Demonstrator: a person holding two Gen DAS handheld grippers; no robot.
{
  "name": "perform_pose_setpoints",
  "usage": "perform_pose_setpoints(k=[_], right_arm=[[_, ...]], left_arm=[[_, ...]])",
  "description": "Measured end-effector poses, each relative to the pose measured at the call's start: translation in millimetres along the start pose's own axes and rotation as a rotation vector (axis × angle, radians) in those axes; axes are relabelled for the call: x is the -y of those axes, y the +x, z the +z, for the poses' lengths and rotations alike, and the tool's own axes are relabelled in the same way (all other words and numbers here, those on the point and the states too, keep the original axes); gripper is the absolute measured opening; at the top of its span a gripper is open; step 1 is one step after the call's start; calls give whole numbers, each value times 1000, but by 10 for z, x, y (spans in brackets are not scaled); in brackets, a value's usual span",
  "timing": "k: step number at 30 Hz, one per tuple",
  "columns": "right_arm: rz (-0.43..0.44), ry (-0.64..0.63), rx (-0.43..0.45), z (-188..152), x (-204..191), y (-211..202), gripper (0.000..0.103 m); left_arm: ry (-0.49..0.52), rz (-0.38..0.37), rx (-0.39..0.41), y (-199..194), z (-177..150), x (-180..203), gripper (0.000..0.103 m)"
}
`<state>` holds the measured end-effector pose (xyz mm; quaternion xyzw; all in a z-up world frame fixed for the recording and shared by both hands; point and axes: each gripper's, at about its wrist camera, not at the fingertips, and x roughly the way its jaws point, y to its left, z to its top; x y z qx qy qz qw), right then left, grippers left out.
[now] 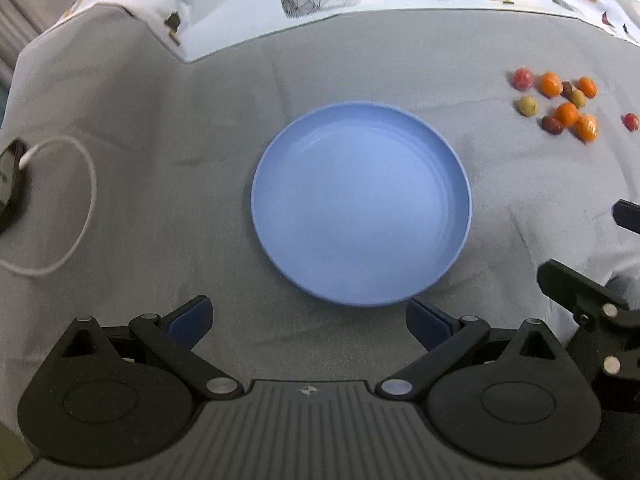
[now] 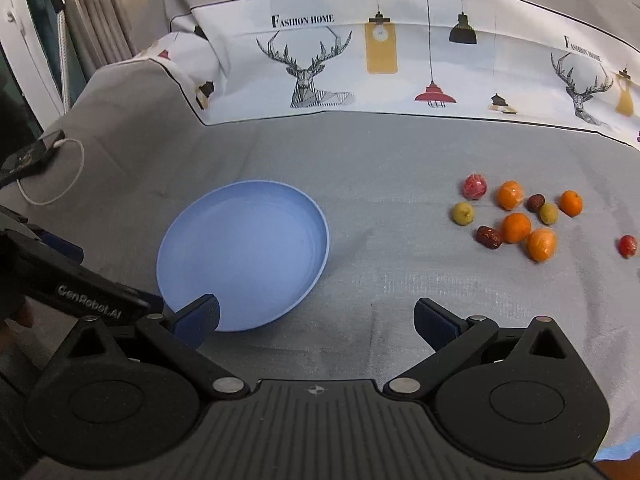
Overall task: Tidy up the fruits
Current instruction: 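Reach both tools to the fruit cluster and close on fruits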
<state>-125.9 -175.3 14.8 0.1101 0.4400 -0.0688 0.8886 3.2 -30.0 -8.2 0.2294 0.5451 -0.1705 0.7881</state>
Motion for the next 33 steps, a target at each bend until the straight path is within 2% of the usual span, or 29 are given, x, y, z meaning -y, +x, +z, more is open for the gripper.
perform_pose_setpoints(k=[2,4,7,10,13,16,18,20,25,28,30,33], right_arm=[[-23,29,30,-1,93,112,102],[-83,46,65,-21,266,224,102],[-259,73,93,-61,658,309,102],[-386,231,105,-134,1168,336,102],[-400,375,62,-245,1537,486,102],[-371,472,19,-259,1755,647,102],[-366,420,-40,-205,1824,786,102],[-375,399,-64,-155,1856,883,102],[-440,378,-22,-41,2075,1109,102],[-487,380,13,-2,2138,1190,102],[-519,347,38,-19,2109,1246,102],[-530,381,33,25,2163,1262,102]], left_arm=[[-10,-1,13,94,131,38,103],[1,-14,42,187,305,161,103],[25,-29,119,218,590,397,103],[-7,-75,244,189,861,699,103],[-9,3,324,288,1001,1107,103],[123,4,283,448,978,1493,103],[207,7,272,574,968,1692,103],[246,19,285,728,999,1836,103],[228,-85,297,1053,1254,2000,103],[214,-102,307,1186,1400,2089,103],[268,-111,296,1283,1516,2197,102],[263,-127,346,1282,1585,2200,102]])
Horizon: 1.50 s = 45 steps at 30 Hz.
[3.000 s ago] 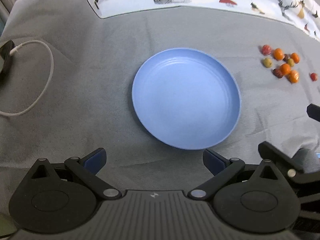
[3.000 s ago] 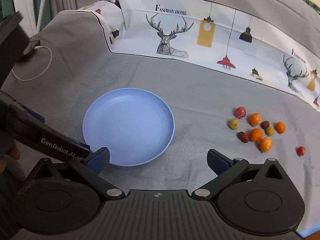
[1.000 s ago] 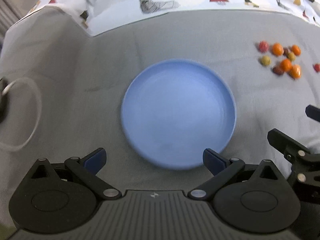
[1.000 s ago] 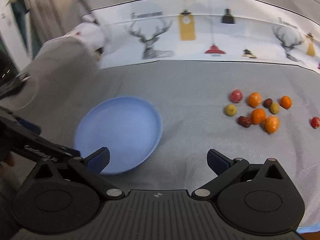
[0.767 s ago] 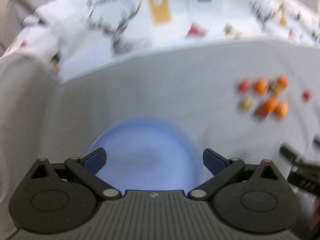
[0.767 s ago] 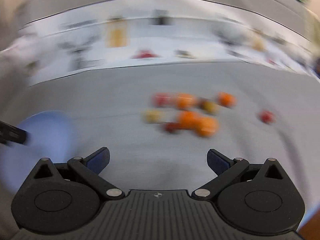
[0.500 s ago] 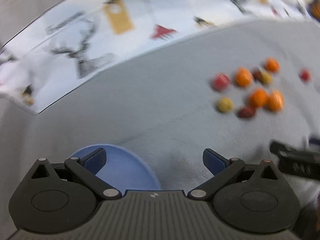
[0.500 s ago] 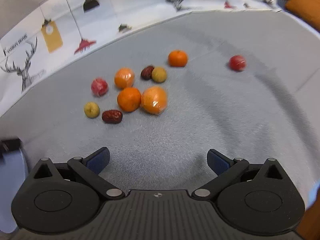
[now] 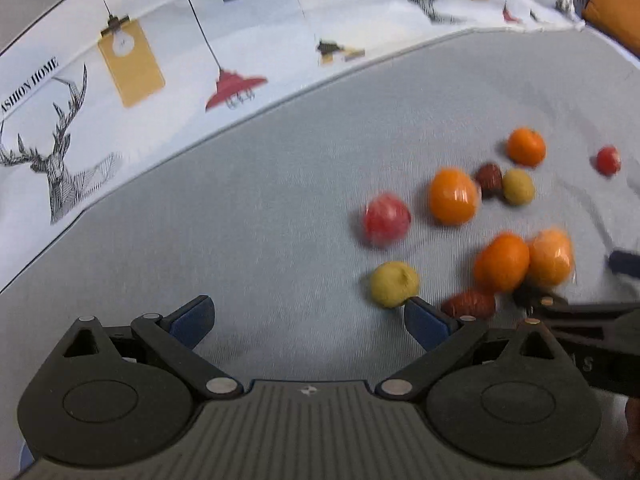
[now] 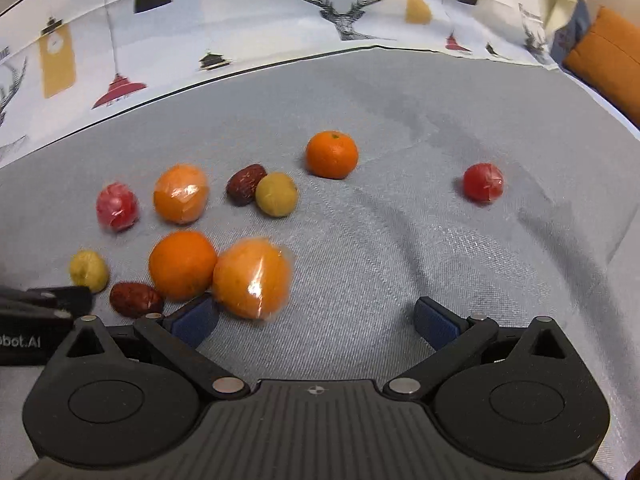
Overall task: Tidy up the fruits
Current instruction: 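Reach both tools to the fruit cluster and close on fruits, then carry the yellow fruit in the left tool while the right carries the wrapped orange to the plate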
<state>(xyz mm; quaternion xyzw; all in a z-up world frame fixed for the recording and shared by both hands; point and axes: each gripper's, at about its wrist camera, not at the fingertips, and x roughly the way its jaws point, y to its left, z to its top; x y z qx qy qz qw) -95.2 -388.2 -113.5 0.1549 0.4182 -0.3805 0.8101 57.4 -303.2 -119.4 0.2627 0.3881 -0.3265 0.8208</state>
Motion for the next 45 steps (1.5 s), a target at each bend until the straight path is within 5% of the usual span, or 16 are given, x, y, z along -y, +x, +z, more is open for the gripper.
perform_pose_setpoints(k=[2,6,9,14,15,16,17,21,25,31,35,40,45], right_arm=[[-6,-18,13,18,-17,31,102],[15,-39,23,26,-11,12,97],[16,-58,53,-23,-34,-39,90],[19,-54,67,23,-41,-11,86],[28,-55,82,33,-52,-9,73],[47,-68,106,36,-79,-29,42],[42,-86,118,35,-114,-39,40],[41,-78,126,25,-108,-51,40],[65,-75,109,60,-93,-68,40],[144,-80,85,59,-71,-156,40],[263,-122,125,33,-104,-530,40],[582,-210,53,-134,-361,-1043,40],[698,-405,39,-378,-935,-1443,40]], left_arm=[[-4,-22,1,73,54,-20,100],[13,-102,2,107,35,21,76],[50,-80,71,12,-28,107,77],[-13,-172,31,106,60,-5,83],[-14,-186,38,88,67,-3,82],[-5,-195,50,72,57,13,80],[15,-203,62,54,45,42,76],[109,-254,104,4,-57,215,30],[116,-332,123,-9,-74,222,28],[68,-294,136,-215,-147,-9,28],[18,-262,159,-819,-392,-464,28],[-49,-232,125,-1388,-794,-1034,28],[-129,-157,66,-1548,-1060,-1411,28]])
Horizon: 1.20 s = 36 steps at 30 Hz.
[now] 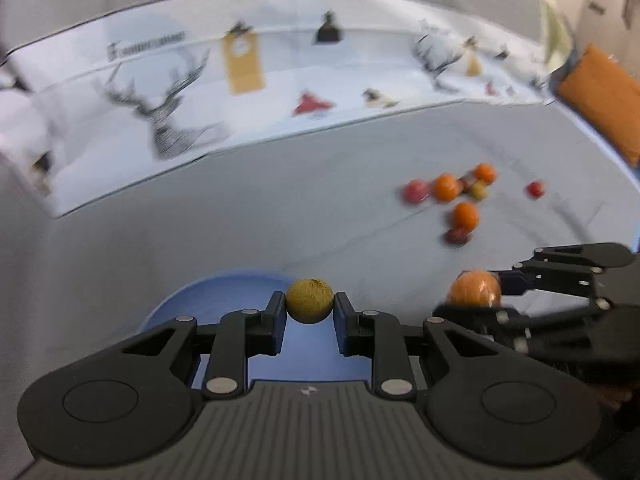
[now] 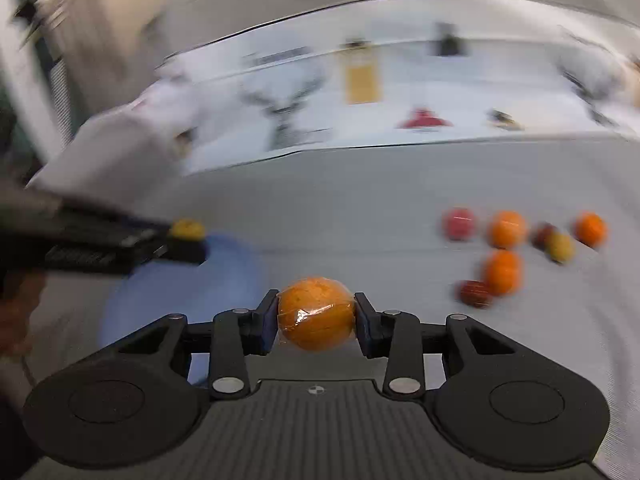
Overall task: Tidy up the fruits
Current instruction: 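Carry the yellow fruit in the left tool while the right carries the wrapped orange to the plate, then grasp a red date with the left tool while the right grasps a yellow fruit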
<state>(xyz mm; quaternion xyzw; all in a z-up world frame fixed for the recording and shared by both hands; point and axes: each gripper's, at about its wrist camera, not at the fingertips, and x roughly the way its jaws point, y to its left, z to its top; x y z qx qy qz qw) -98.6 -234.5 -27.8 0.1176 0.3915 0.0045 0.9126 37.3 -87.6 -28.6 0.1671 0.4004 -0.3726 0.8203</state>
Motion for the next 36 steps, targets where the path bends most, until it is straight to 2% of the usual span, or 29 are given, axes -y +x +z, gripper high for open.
perform_pose_setpoints(k=[2,5,7,11,12,13,15,16,18,24,27,30,32,34,36], right_arm=[[34,-66,-42,50,-249,117,40],[0,-161,-114,47,-592,353,40],[-10,-187,-139,32,-727,482,40],[-71,-255,-162,-17,-931,655,43],[-102,-266,-169,-34,-967,645,58],[-126,-269,-155,-48,-988,582,74],[-130,-257,-104,-24,-1006,403,85],[-132,-235,-97,-8,-990,311,87],[-150,-158,-90,2,-921,145,90],[-134,50,-65,-6,-739,-183,93],[-112,87,-42,-20,-707,-246,96],[-78,77,-21,-77,-658,-297,97],[-65,87,0,-86,-619,-307,97],[-61,113,12,-100,-571,-360,98],[-56,145,40,-146,-492,-457,100]], left_arm=[[4,17,-17,-6,-70,-86,28],[-5,17,-53,5,-178,-194,28],[11,23,-45,31,-234,-213,28],[-15,41,-91,120,-307,-330,29],[-23,50,-104,120,-333,-372,42],[-43,60,-110,87,-352,-420,70],[-72,73,-71,-54,-381,-493,99],[-78,83,-39,-148,-397,-518,102],[-86,107,9,-354,-392,-541,103],[-106,136,30,-597,-196,-449,103],[-131,126,13,-614,-121,-383,103],[-172,120,-45,-568,-48,-308,103],[-182,132,-38,-617,22,-240,103],[-160,148,-13,-667,88,-129,103],[-131,139,-36,-665,188,31,103]])
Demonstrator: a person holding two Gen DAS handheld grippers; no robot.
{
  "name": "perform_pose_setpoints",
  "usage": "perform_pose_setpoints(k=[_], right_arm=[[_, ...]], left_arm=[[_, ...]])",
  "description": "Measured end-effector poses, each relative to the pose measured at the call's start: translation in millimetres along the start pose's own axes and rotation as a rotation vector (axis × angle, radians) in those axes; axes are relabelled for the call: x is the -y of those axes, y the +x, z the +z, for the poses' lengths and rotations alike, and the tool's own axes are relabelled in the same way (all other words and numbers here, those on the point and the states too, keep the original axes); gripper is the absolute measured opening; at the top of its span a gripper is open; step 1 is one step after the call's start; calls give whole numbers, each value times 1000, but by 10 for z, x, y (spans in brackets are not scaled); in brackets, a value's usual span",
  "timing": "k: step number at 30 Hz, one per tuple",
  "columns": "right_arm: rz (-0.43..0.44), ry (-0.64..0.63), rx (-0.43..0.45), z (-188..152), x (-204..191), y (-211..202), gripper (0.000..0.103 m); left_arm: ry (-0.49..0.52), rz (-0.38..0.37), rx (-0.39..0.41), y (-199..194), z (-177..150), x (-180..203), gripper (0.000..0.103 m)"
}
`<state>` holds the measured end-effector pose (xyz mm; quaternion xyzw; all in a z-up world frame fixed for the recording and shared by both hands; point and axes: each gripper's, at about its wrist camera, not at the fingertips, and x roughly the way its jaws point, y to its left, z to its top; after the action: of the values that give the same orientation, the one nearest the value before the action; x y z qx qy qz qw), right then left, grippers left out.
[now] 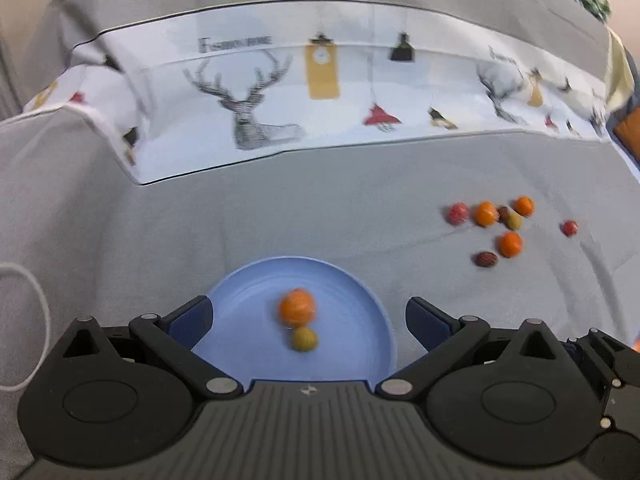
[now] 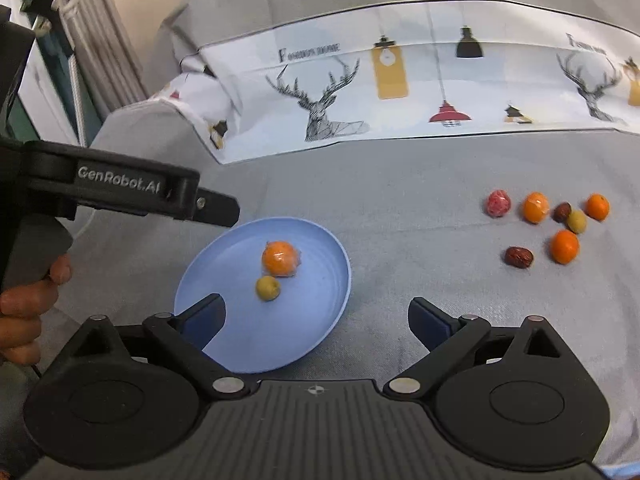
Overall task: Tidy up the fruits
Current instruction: 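Grasp a red date with the left tool while the right grasps a yellow fruit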
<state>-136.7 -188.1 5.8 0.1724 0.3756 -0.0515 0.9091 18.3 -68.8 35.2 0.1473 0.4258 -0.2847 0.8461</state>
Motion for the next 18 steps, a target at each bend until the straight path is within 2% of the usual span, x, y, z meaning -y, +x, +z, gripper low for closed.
perform_pose_setpoints(k=[4,9,13,18], right_arm=[[-15,20,15,-67,189,-221,101],[-24,0,62,-64,385,-510,102],[-96,11,127,-15,701,-590,102],[-253,107,163,48,1456,-550,102]], left_arm=[[24,-34,18,-199,86,288,103],[164,-20,34,-379,34,626,103],[217,-51,16,-233,52,885,103],[278,-41,5,189,76,1292,103]])
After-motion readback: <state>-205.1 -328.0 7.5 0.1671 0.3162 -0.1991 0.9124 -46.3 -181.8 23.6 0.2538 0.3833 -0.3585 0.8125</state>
